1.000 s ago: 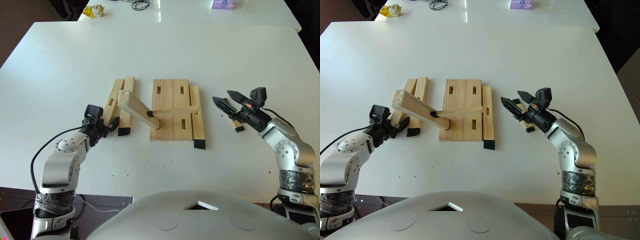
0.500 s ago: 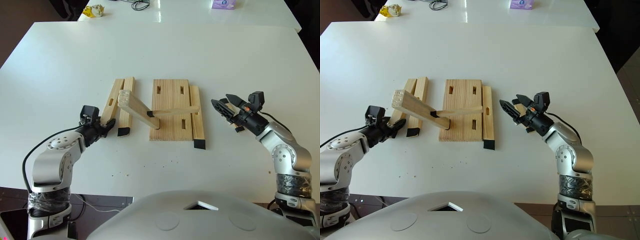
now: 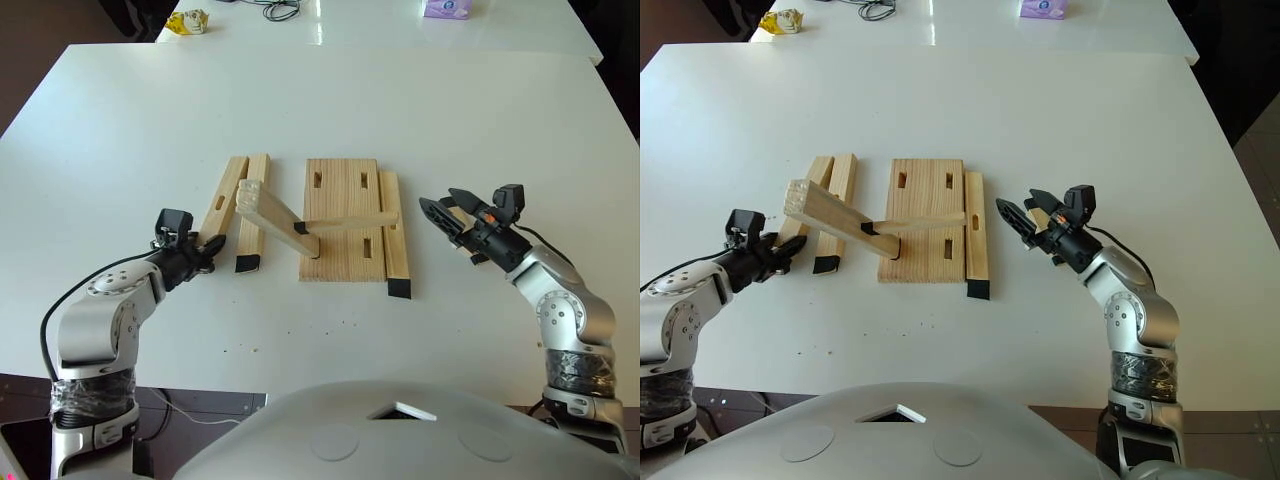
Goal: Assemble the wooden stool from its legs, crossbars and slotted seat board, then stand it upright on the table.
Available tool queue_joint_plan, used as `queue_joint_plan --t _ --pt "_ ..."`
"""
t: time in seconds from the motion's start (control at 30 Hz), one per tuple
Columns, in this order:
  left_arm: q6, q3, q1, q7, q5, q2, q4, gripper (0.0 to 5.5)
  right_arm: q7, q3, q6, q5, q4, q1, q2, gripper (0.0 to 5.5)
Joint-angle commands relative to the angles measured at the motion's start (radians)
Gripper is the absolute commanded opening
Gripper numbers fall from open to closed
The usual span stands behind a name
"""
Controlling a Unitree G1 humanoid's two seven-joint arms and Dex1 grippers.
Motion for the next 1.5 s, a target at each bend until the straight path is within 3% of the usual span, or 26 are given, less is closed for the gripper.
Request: queue_joint_plan --t 0.03,0.23,0.4,0.7,1.07,1.5 --pt "0.033 0.106 -0.113 -0.005 -0.084 -0.020 0.064 2.00 -0.024 -0.014 -0.021 0.000 0.008 -0.025 0.011 5.11" --pt "0.044 0.281 -0.368 0.022 -0.251 -0.024 0.129 2.00 -0.112 -0.176 0.013 0.167 0.026 -0.128 0.039 5.11" --pt "0.011 0.330 -0.575 0.014 -0.379 -0.010 0.127 2.00 -0.161 -0.223 0.022 0.242 0.043 -0.311 0.018 5.11" --pt "-0.066 0.167 -0.811 -0.221 -0.535 0.027 0.112 2.00 -0.023 -0.084 0.260 0.347 0.069 -0.694 -0.111 5.11" --pt "-0.067 0.098 -0.779 -0.447 -0.761 0.042 0.000 2.00 0.214 -0.042 0.472 0.533 0.108 -0.931 -0.208 5.11" --pt "-0.120 0.005 -0.686 -0.545 -0.727 0.078 -0.024 2.00 0.293 -0.020 0.529 0.587 0.147 -1.056 -0.169 5.11"
